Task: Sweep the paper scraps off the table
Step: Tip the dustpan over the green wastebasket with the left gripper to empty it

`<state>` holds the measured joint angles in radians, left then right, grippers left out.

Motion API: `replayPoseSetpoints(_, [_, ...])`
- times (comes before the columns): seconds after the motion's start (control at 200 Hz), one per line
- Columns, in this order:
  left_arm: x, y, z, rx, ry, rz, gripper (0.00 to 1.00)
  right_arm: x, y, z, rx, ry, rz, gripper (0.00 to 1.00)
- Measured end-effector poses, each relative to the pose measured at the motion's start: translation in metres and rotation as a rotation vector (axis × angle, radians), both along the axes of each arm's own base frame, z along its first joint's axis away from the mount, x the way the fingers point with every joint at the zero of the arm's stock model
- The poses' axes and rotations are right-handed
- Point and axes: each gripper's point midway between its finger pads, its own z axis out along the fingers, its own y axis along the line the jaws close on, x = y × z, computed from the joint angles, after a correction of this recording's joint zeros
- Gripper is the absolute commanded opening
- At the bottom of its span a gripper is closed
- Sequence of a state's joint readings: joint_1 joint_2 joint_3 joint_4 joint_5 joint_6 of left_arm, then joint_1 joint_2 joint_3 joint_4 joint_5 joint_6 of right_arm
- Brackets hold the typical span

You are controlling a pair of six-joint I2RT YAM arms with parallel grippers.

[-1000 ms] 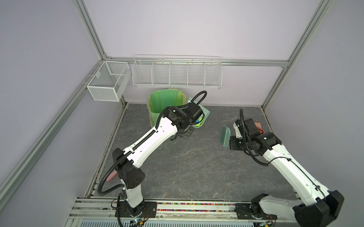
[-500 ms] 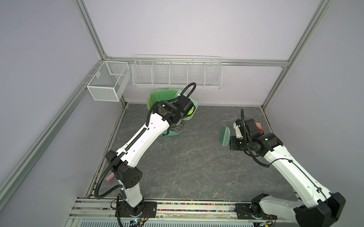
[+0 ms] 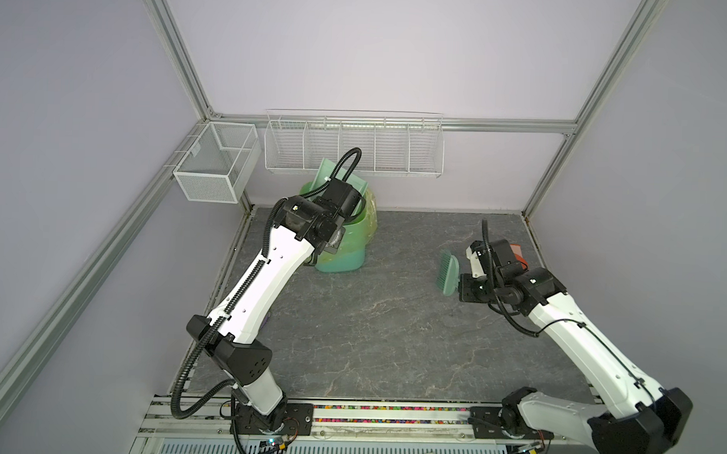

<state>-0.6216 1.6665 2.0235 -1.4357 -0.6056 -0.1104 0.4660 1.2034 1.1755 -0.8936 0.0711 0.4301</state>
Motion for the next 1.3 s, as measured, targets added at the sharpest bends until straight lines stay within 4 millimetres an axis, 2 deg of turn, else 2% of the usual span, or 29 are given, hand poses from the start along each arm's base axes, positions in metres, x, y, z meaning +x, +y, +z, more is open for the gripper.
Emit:
replayPoseSetpoints(0.125, [0.003,0.008,-0.002,0.043,-0.014,0.026,0.00,-0.002,0.001,-0.003,0.004,0.009,0.005,0.07])
replayPoseSetpoints(0.455, [0.016,0.025,0.010,0.163,-0.093,0.093,0.00,-0.004,0.001,-0.006,0.005,0.014,0.007,0.07])
replayPoseSetpoints(0.695, [0.027,0.032,-0.003,0.296,-0.087,0.131,0.00,-0.008,-0.001,-0.015,-0.003,0.035,0.009,0.07])
replayPoseSetpoints(0.825, [0.031,0.037,-0.003,0.359,-0.100,0.144,0.00,-0.008,-0.001,-0.014,-0.002,0.030,0.011,0.07])
replayPoseSetpoints(0.905, [0.032,0.044,-0.002,0.439,-0.120,0.160,0.00,-0.008,-0.001,-0.014,-0.003,0.028,0.012,0.07])
replayPoseSetpoints(1.075, [0.034,0.051,-0.019,0.598,-0.101,0.152,0.00,-0.006,0.000,-0.013,-0.003,0.022,0.018,0.07])
replayPoseSetpoints(1.3, [0.037,0.054,-0.021,0.820,-0.139,0.137,0.00,-0.005,0.001,-0.013,0.000,0.016,0.019,0.07])
